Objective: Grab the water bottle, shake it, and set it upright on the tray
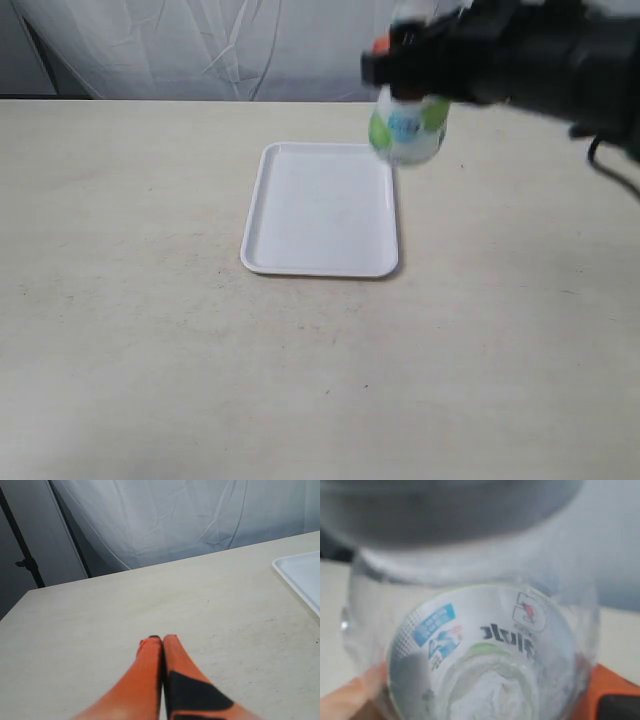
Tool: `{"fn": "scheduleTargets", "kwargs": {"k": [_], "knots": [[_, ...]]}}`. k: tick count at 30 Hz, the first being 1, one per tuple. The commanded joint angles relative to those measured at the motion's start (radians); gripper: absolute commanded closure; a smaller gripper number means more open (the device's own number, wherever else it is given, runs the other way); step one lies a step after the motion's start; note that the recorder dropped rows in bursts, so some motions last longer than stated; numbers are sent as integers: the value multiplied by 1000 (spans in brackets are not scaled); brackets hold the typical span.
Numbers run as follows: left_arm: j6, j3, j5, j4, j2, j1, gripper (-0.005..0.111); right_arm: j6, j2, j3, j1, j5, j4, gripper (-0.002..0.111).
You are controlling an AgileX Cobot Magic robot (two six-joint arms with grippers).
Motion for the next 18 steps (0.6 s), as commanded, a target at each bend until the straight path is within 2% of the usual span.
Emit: {"fn": "scheduleTargets", "kwargs": {"k": [1, 8, 15, 18], "knots": [[-2, 4, 2, -2, -5, 0, 106, -33, -98, -39, -3, -36, -18, 109], [-2, 4, 2, -2, -5, 0, 106, -4, 89, 148, -3, 11, -18, 109], [-2, 4, 2, -2, -5, 0, 106, -6, -56, 56, -3, 35, -18, 109], [-2, 4, 2, -2, -5, 0, 106, -6, -78, 20, -3, -48, -18, 109]]}}
